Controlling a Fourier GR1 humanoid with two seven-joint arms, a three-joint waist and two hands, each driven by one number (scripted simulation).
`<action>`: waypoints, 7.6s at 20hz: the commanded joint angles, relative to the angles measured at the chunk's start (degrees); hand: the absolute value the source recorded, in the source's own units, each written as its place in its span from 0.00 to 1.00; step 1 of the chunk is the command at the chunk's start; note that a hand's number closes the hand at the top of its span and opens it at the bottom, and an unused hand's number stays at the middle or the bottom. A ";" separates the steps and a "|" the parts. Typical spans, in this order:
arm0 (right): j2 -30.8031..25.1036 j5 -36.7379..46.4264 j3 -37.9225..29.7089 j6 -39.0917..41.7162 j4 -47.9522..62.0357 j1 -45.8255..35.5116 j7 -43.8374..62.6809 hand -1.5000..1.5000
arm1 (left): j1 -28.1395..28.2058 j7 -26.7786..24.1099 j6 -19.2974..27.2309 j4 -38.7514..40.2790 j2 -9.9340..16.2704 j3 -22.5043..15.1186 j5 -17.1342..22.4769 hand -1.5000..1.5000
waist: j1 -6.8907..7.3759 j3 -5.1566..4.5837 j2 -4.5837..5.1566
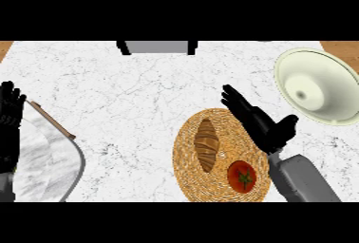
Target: Pick the croissant from the placemat and place it in the bowl
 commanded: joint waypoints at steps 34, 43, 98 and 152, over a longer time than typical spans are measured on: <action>-10.33 57.97 8.66 -2.39 -41.28 0.65 65.32 0.00 | -6.38 11.44 -5.02 1.77 -3.31 -4.62 -2.46 0.50 | 3.49 1.77 -2.28; -5.34 44.90 6.78 11.17 -27.79 -9.18 70.77 0.00 | -6.73 13.96 -5.64 -0.33 -3.30 -4.67 -3.38 0.50 | 3.46 1.85 -2.50; 15.07 68.56 3.73 4.06 19.48 -8.56 39.51 1.00 | -4.91 13.83 -14.30 -0.70 -14.46 4.20 -14.73 0.50 | 2.62 1.94 -2.43; -12.51 70.65 -33.54 -20.85 27.38 -27.85 22.29 1.00 | -8.45 16.09 -17.90 0.48 -16.21 8.67 -16.78 0.50 | 3.12 1.95 -2.07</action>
